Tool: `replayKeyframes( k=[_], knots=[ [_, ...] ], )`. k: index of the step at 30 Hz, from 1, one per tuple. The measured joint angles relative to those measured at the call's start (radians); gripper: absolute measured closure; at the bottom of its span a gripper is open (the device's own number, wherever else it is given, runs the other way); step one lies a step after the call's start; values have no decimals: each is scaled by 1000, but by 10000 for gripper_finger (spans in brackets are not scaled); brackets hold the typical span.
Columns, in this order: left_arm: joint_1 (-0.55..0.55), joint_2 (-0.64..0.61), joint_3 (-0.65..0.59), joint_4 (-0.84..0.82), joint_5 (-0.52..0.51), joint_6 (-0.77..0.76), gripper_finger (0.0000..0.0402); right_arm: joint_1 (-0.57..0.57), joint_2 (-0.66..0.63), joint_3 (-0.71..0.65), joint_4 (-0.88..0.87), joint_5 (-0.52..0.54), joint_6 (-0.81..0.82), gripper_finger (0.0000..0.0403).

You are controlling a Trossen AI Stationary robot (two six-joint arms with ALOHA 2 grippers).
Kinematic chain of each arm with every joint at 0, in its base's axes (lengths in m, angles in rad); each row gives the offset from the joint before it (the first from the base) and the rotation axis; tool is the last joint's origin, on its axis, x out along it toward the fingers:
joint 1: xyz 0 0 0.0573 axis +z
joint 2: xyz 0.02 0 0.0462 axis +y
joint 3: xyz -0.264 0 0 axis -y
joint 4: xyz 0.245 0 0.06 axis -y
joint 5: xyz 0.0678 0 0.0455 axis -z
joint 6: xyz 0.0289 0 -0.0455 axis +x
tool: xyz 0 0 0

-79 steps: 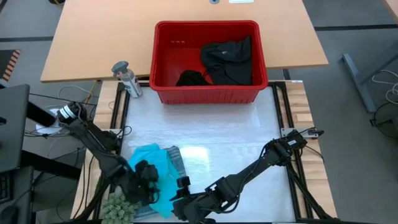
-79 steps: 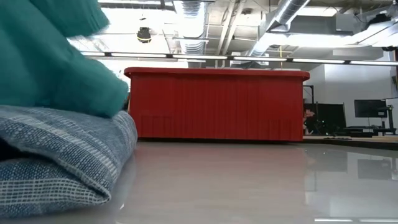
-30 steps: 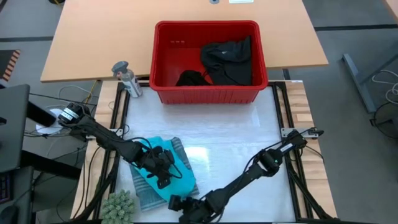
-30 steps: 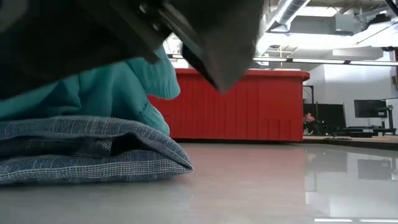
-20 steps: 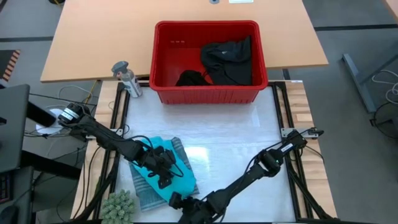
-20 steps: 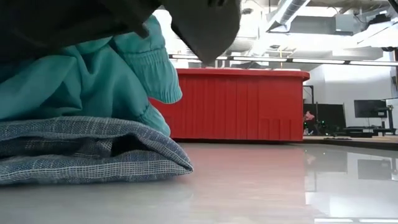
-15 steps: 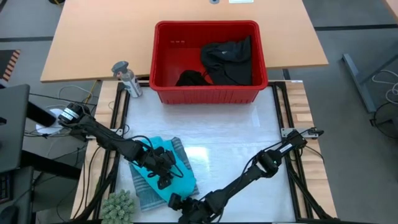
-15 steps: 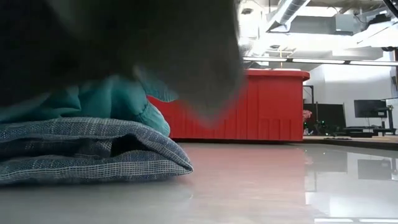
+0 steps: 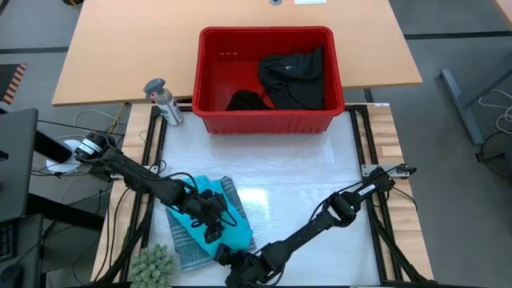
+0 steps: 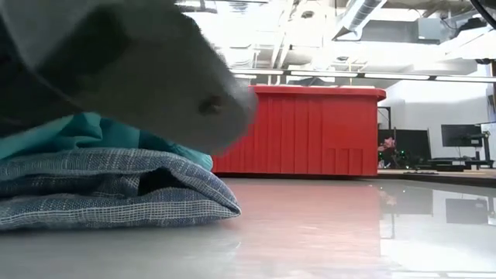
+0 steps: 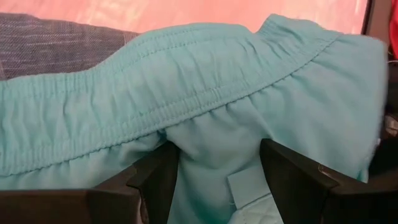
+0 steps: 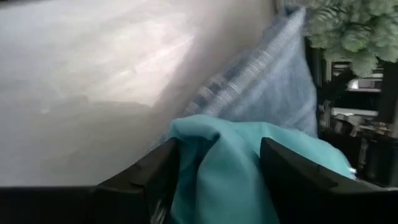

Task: Fold Laundry from Bin
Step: Stack the light blue shorts on top of the folded patterned blue shirt

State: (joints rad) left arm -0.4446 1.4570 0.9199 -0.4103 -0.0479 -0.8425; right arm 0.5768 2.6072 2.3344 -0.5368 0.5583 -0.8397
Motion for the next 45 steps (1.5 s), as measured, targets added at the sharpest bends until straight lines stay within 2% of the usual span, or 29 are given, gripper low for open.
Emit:
replayKeyframes(
  k=[4,6,9,13,15,19,23,26,31,37,40,45],
  knots=[
    [0,0,0,9,1,-3,185,-1,0,0,-9,-12,28,170],
    [0,0,0,11,13,-16,185,-1,0,0,-8,14,24,193],
    [1,0,0,33,62,-51,184,-2,0,0,-13,24,21,253],
    [1,-4,0,102,165,-106,184,-1,0,0,-26,25,28,357],
    [2,-18,1,144,218,-156,184,0,0,1,-35,45,52,384],
    [5,-74,51,158,243,-191,185,3,-14,21,-2,110,104,377],
    [14,-151,128,113,186,-187,185,3,-53,27,15,135,145,384],
    [31,-222,188,96,146,-195,185,-15,-62,23,10,108,231,384],
    [31,-301,200,-90,8,-201,185,-30,-71,20,3,92,345,384],
    [31,-352,195,-440,-68,-262,185,-12,-71,21,9,93,362,384],
    [31,-429,195,-466,-81,-291,185,-8,-71,20,39,84,438,384],
    [29,-562,196,-422,-146,-349,185,-12,-75,21,157,3,469,384]
  ],
)
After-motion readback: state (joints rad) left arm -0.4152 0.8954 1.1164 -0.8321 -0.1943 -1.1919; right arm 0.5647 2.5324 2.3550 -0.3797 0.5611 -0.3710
